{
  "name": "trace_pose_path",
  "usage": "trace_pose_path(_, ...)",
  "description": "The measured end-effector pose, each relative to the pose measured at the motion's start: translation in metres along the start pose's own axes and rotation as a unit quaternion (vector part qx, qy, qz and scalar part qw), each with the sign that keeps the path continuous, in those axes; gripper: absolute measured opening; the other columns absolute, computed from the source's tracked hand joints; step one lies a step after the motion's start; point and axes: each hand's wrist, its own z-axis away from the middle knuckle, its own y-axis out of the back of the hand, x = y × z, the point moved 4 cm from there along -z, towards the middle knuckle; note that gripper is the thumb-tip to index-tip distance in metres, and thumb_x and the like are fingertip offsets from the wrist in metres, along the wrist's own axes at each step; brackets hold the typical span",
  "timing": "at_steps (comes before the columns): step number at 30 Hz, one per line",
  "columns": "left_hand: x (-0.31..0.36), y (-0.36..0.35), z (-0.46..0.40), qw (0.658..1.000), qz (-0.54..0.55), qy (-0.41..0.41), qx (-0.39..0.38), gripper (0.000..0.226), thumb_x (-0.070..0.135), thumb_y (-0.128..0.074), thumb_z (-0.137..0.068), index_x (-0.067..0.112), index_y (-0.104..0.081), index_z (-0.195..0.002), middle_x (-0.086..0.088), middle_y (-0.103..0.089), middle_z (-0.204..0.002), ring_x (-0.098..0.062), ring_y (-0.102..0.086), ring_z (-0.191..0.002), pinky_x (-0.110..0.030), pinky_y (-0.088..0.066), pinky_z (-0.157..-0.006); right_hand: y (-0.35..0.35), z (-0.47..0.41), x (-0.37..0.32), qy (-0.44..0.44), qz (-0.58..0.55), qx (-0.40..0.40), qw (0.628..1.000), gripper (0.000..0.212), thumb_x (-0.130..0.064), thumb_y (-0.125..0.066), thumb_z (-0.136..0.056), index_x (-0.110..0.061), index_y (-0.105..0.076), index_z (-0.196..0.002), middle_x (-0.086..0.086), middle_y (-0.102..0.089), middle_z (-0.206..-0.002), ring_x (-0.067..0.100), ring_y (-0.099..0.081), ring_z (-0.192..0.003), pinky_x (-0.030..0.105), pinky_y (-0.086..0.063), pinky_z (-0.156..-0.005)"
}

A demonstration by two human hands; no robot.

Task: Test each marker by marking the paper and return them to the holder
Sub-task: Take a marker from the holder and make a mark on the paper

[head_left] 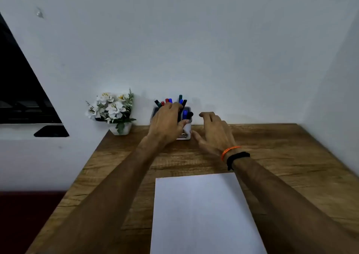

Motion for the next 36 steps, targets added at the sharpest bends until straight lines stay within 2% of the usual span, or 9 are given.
trace_pose_path(5, 0.0, -0.007, -0.015, 0.999, 0.022, -0.002, 0.033, 0.039, 0.038, -0.066, -0.087, 0.016, -0.059, -0.119, -0.004, -0.068, -0.108, -0.02, -0.062, -0.092, -0.034, -0.05, -0.084, -0.007, -0.001, 0.004, 0.004, -0.005, 0.03, 1.0, 0.062, -0.043, -0.056, -0.091, -0.008, -0.04, -0.14, 0.012, -0.048, -0.138, 0.028, -0.052, -0.119, 0.04, -0.046, -0.094)
trace_pose_path(13, 0.019, 0.012, -0.023, 0.996, 0.053, -0.005, 0.077, 0.028, 0.031, -0.066, -0.088, 0.01, -0.065, -0.108, -0.007, -0.07, -0.102, -0.021, -0.063, -0.094, -0.038, -0.053, -0.085, 0.005, 0.004, -0.002, -0.019, -0.072, 0.083, 0.994, 0.055, -0.041, -0.06, -0.091, -0.01, -0.045, -0.133, 0.01, -0.05, -0.132, 0.025, -0.054, -0.116, 0.036, -0.05, -0.089)
trace_pose_path(18, 0.028, 0.048, -0.016, 0.986, 0.106, -0.012, 0.13, 0.023, 0.032, -0.069, -0.086, 0.014, -0.065, -0.099, 0.0, -0.071, -0.088, -0.014, -0.067, -0.079, -0.034, -0.056, -0.08, 0.026, 0.018, -0.015, -0.02, -0.134, 0.173, 0.976, 0.024, -0.041, -0.063, -0.089, -0.018, -0.062, -0.094, -0.003, -0.061, -0.088, 0.013, -0.057, -0.076, 0.026, -0.043, -0.064)
trace_pose_path(22, 0.036, 0.081, 0.009, 0.968, 0.163, 0.007, 0.191, 0.022, 0.032, -0.07, -0.086, 0.014, -0.067, -0.099, 0.005, -0.068, -0.091, -0.01, -0.065, -0.074, -0.023, -0.052, -0.074, 0.035, 0.032, -0.03, -0.057, -0.243, 0.153, 0.956, 0.029, -0.045, -0.062, -0.091, -0.019, -0.064, -0.079, -0.004, -0.064, -0.066, 0.008, -0.057, -0.06, 0.02, -0.038, -0.053)
trace_pose_path(26, 0.033, 0.093, 0.045, 0.924, 0.31, 0.067, 0.214, 0.017, 0.027, -0.071, -0.086, 0.013, -0.067, -0.095, 0.006, -0.07, -0.085, -0.008, -0.07, -0.067, -0.021, -0.056, -0.067, 0.037, 0.05, -0.047, -0.096, -0.455, 0.069, 0.883, 0.037, -0.048, -0.059, -0.093, -0.014, -0.071, -0.084, 0.001, -0.071, -0.07, 0.006, -0.059, -0.052, 0.022, -0.043, -0.055)
trace_pose_path(28, 0.027, 0.089, 0.067, 0.882, 0.416, 0.106, 0.197, 0.018, 0.022, -0.069, -0.088, 0.007, -0.068, -0.097, -0.002, -0.073, -0.084, -0.012, -0.072, -0.067, -0.026, -0.059, -0.068, 0.036, 0.061, -0.054, -0.135, -0.596, 0.02, 0.792, 0.038, -0.05, -0.059, -0.092, -0.014, -0.071, -0.095, 0.003, -0.069, -0.072, 0.01, -0.056, -0.052, 0.024, -0.042, -0.05)
trace_pose_path(31, 0.023, 0.076, 0.1, 0.809, 0.545, 0.156, 0.157, 0.003, 0.008, -0.064, -0.09, 0.006, -0.066, -0.09, -0.008, -0.071, -0.086, -0.013, -0.071, -0.07, -0.021, -0.059, -0.068, 0.03, 0.073, -0.059, -0.179, -0.722, -0.005, 0.669, 0.041, -0.052, -0.064, -0.088, -0.013, -0.071, -0.101, 0.001, -0.067, -0.074, 0.01, -0.054, -0.052, 0.023, -0.042, -0.046)
trace_pose_path(33, 0.017, 0.062, 0.117, 0.779, 0.588, 0.181, 0.12, 0.005, 0.001, -0.062, -0.089, 0.004, -0.065, -0.09, -0.012, -0.07, -0.09, -0.014, -0.07, -0.073, -0.019, -0.058, -0.069, 0.024, 0.08, -0.06, -0.184, -0.745, -0.007, 0.641, 0.032, -0.047, -0.068, -0.087, -0.016, -0.071, -0.093, -0.001, -0.065, -0.074, 0.008, -0.052, -0.053, 0.021, -0.042, -0.046)
trace_pose_path(36, 0.004, 0.045, 0.134, 0.789, 0.586, 0.173, 0.061, 0.015, -0.004, -0.065, -0.084, 0.0, -0.066, -0.099, -0.018, -0.071, -0.098, -0.018, -0.072, -0.077, -0.022, -0.059, -0.072, 0.018, 0.088, -0.059, -0.17, -0.737, 0.0, 0.655, 0.02, -0.036, -0.071, -0.087, -0.015, -0.072, -0.085, -0.001, -0.063, -0.069, 0.008, -0.051, -0.051, 0.02, -0.041, -0.044)
